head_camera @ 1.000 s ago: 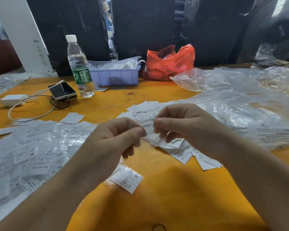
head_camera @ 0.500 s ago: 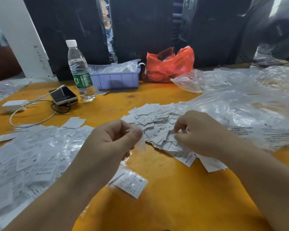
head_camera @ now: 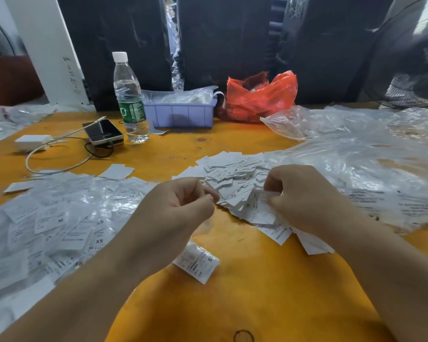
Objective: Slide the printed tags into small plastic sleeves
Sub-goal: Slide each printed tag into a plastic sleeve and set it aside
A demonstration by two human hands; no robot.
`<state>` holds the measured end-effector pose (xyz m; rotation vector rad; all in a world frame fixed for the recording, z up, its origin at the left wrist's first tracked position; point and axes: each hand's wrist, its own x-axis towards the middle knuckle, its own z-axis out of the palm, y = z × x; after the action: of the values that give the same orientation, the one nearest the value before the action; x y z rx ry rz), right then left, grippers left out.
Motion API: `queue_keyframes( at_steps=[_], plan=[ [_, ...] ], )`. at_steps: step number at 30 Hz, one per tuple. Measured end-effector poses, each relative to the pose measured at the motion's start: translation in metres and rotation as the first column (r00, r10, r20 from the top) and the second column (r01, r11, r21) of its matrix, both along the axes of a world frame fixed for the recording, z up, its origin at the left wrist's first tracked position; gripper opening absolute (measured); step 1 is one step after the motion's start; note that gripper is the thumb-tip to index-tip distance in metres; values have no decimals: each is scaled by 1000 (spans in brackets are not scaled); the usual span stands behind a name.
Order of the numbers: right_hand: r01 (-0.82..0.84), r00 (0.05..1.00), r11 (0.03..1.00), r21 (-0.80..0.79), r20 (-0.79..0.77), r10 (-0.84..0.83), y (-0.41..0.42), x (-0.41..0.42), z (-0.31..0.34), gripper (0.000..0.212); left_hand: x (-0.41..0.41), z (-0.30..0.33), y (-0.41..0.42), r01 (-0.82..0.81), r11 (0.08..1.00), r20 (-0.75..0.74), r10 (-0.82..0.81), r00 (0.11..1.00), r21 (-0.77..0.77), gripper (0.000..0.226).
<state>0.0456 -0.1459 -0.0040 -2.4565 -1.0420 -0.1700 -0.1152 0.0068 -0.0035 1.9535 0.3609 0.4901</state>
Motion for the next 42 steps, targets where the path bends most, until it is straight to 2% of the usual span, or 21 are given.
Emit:
queue_keyframes(
  at_steps=[2,4,8,11,13,16,18,23,25,29,33,36,42],
  plan=[
    [-40,999,994,103,-12,42,-1,-2,4,12,0,-2,0,-21,999,-6,21,1000,48,21],
    [-95,988,972,215,-95,118,-2,-6,11,12,-1,-3,0,-28,993,-3,28,1000,112,21],
    [-155,937,882,446,-218,275,-5,-11,24,10,-2,-5,-4,-14,968,10,12,1000,251,14],
    [-153,858,803,576,-325,397,-4,-17,26,8,0,-5,-7,2,953,19,-9,1000,304,13],
    [-221,845,802,555,-301,442,-3,-22,22,13,1,-5,-9,1,945,30,-12,999,326,15],
    [-373,884,860,349,-148,443,-1,-27,17,23,1,-6,-12,10,926,34,-24,999,376,18],
    [-416,886,872,257,-101,452,0,-26,14,25,1,-7,-12,9,917,27,-22,999,399,21],
    [-483,873,857,180,26,486,-1,-28,16,24,3,-9,-7,30,914,-29,-20,999,404,29],
    [-517,853,839,170,19,522,-3,-29,18,26,3,-10,-7,58,907,-53,-39,998,416,25],
    [-587,793,790,177,-70,605,-3,-33,18,23,2,-10,-7,81,903,-52,-65,997,422,17],
    [-569,802,795,210,-71,592,0,-33,15,6,1,-8,-9,76,917,-49,-62,997,392,16],
    [-559,801,791,250,-84,592,-1,-31,16,5,0,-6,-9,87,939,-32,-81,996,333,13],
    [-403,785,744,534,-216,581,-1,-25,17,6,1,0,-6,105,995,-9,-105,994,3,24]
  ],
)
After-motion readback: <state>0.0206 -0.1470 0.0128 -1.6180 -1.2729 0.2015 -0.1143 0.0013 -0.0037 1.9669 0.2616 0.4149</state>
